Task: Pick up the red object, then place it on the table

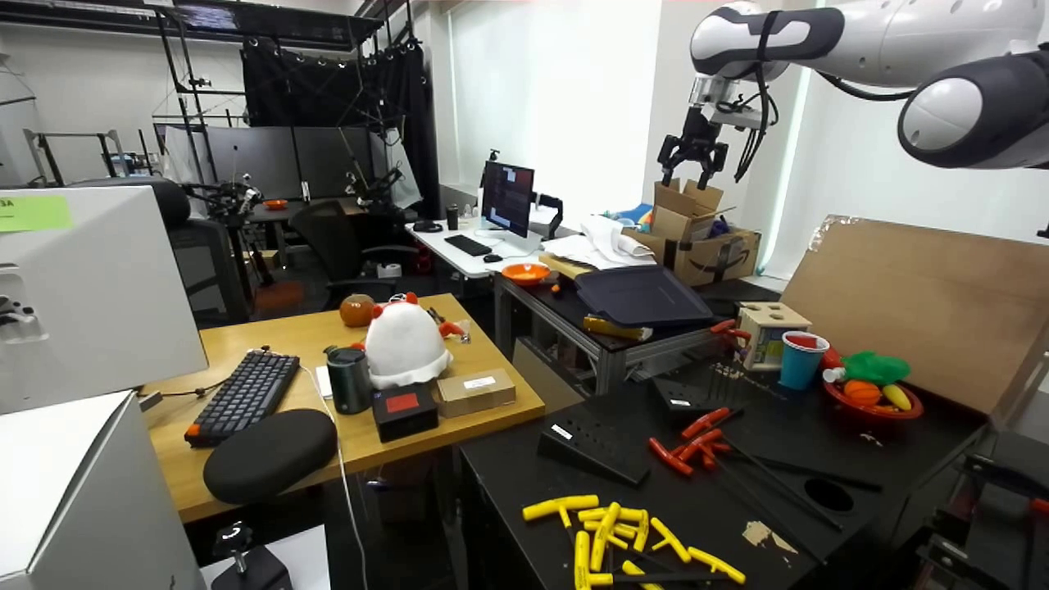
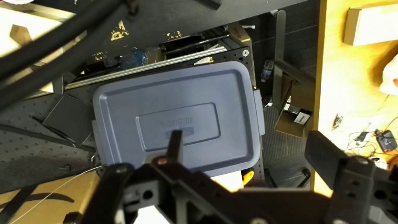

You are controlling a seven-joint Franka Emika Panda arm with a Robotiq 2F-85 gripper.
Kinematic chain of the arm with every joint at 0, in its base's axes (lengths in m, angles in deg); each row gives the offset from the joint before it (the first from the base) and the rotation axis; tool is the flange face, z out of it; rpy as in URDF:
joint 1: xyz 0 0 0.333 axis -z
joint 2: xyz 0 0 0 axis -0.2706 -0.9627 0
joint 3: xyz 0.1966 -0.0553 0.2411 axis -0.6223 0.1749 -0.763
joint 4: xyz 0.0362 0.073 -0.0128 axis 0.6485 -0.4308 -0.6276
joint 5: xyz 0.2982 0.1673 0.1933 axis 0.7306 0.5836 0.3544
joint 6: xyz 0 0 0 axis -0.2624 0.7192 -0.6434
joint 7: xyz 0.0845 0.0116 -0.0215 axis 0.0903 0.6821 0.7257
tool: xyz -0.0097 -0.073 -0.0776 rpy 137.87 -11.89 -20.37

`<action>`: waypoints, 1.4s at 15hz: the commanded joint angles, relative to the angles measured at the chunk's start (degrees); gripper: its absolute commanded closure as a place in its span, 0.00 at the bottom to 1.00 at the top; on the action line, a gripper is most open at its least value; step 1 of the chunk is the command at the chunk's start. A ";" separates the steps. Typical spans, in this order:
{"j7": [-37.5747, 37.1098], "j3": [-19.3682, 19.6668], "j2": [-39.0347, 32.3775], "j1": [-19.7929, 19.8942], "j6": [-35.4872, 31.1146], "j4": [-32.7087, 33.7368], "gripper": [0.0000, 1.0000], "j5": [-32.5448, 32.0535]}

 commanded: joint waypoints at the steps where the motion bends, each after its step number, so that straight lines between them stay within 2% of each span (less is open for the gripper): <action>1: -0.31 -0.27 -0.18 0.75 -0.90 -1.14 0.00 0.46; 8: -0.43 -0.02 1.32 1.48 10.55 -2.50 0.00 0.20; 15: 0.84 -0.72 2.06 2.72 17.66 -2.22 0.00 1.08; 21: 2.63 -0.06 4.06 3.28 27.97 -2.08 0.00 0.26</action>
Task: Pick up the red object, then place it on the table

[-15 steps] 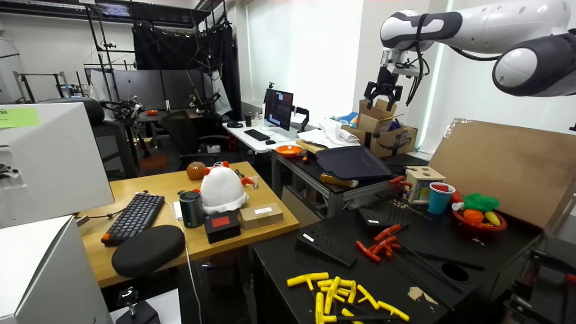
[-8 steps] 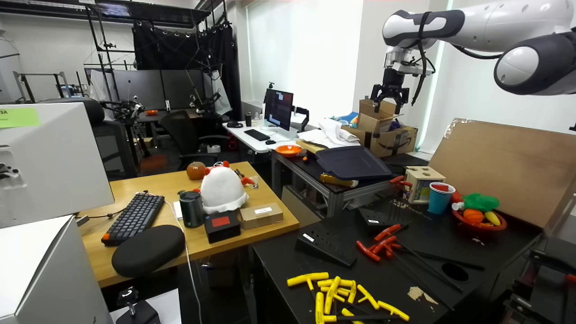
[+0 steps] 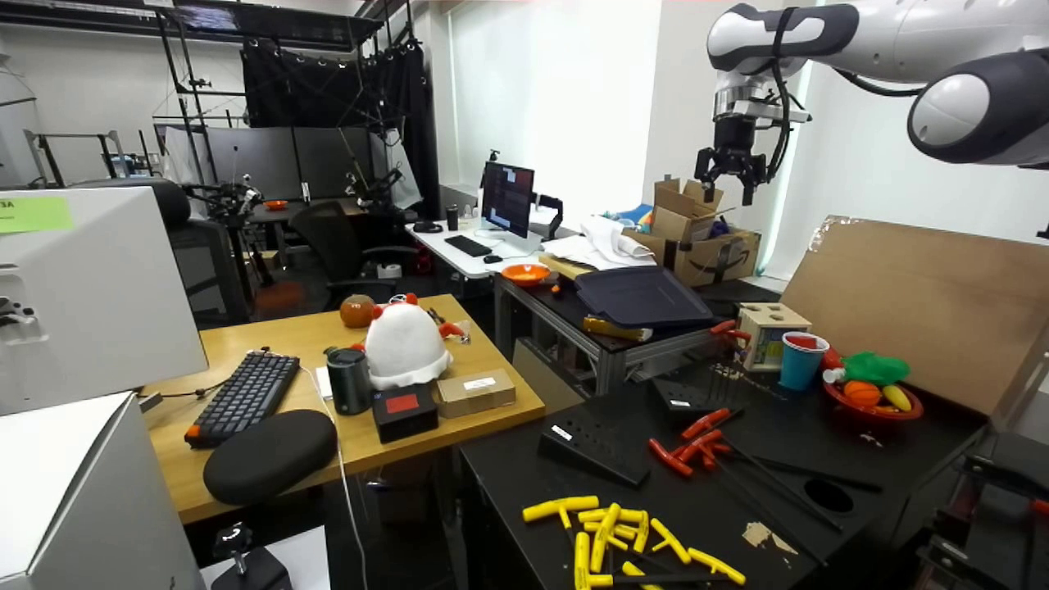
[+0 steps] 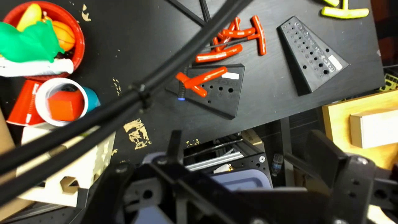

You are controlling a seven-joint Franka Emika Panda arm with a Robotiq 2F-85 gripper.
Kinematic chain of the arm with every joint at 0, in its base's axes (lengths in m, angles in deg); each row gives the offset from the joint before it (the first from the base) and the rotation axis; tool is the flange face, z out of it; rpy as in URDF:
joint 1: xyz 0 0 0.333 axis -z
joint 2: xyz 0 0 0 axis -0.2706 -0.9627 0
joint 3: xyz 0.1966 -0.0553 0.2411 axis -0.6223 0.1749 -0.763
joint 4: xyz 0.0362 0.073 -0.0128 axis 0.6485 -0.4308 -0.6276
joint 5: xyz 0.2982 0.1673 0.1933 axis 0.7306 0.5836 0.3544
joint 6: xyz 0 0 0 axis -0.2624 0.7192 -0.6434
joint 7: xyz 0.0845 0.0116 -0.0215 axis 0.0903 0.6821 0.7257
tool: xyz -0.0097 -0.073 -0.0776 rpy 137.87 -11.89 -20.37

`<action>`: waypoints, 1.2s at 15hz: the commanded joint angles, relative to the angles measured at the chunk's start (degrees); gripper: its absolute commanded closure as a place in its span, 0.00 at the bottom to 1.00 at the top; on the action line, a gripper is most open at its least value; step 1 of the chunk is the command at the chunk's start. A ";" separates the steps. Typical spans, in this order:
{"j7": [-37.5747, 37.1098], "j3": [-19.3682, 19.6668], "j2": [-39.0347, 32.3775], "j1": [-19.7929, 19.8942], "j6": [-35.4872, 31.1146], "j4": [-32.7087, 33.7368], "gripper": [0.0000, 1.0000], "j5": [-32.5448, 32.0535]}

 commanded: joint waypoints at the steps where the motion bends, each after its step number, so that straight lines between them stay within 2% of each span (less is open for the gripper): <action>1: 1.24 0.06 3.26 0.51 5.79 -1.59 0.00 0.19; 7: 1.31 0.38 5.66 0.51 10.62 -0.93 0.00 -0.11; 18: 1.31 0.59 10.39 0.85 5.39 0.85 0.00 -0.19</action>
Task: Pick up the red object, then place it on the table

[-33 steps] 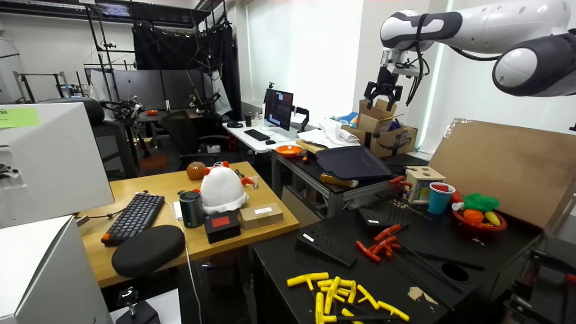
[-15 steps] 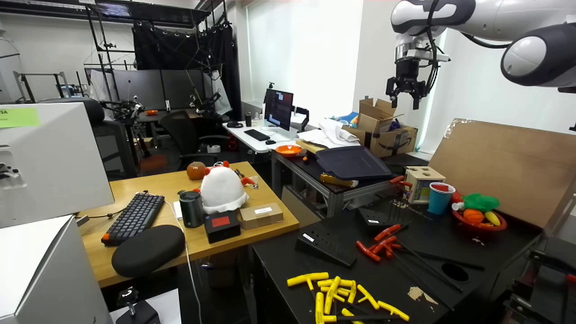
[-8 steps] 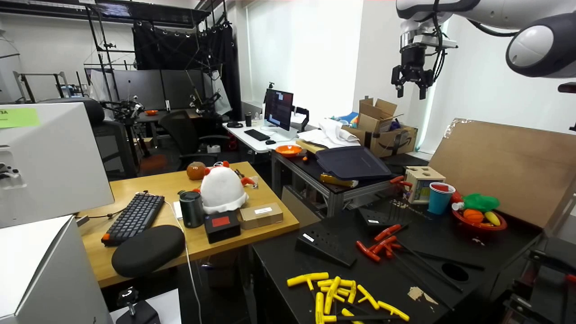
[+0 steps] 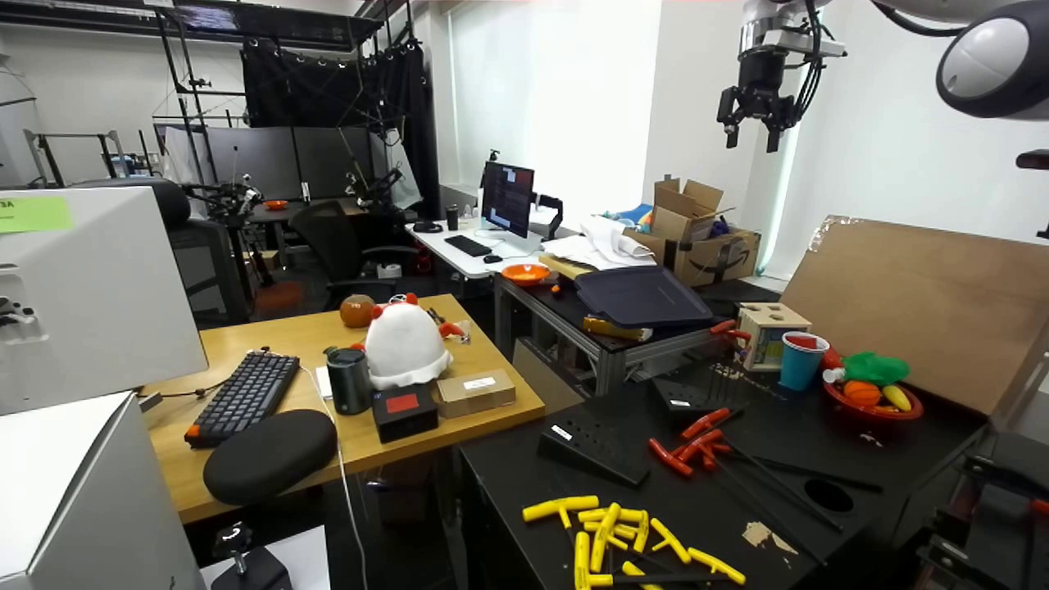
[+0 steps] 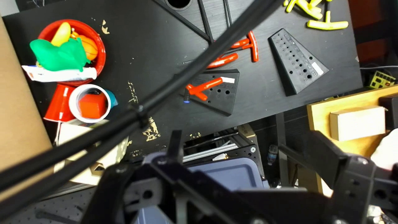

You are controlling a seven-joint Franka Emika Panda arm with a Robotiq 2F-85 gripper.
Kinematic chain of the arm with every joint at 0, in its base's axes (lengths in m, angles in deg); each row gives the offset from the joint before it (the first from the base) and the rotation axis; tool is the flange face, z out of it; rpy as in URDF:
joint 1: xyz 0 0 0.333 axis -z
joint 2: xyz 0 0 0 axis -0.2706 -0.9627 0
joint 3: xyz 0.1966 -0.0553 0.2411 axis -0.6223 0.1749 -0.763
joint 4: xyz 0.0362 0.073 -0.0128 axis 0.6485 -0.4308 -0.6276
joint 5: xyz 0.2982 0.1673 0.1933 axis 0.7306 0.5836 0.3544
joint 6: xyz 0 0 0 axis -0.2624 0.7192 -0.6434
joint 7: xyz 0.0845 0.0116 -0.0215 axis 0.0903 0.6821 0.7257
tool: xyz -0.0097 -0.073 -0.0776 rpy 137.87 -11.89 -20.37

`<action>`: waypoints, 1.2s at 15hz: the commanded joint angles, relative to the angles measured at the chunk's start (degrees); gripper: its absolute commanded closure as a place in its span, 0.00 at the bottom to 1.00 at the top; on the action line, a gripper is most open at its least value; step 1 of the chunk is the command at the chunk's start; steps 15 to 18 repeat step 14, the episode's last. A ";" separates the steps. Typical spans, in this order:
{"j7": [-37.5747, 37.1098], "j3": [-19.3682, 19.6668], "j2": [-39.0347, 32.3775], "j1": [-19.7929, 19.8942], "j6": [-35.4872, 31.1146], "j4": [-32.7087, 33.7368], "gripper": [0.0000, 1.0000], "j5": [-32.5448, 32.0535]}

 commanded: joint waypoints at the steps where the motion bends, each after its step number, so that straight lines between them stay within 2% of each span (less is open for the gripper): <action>1: 1.33 0.43 2.38 0.21 -1.64 0.01 0.00 -0.03; 6: 1.29 0.55 4.45 0.28 -3.92 -0.13 0.00 -0.09; 9: -0.10 0.79 5.81 0.24 -2.30 -0.85 0.00 -0.15; 18: 0.02 0.63 5.14 0.16 -3.68 -1.07 0.00 0.17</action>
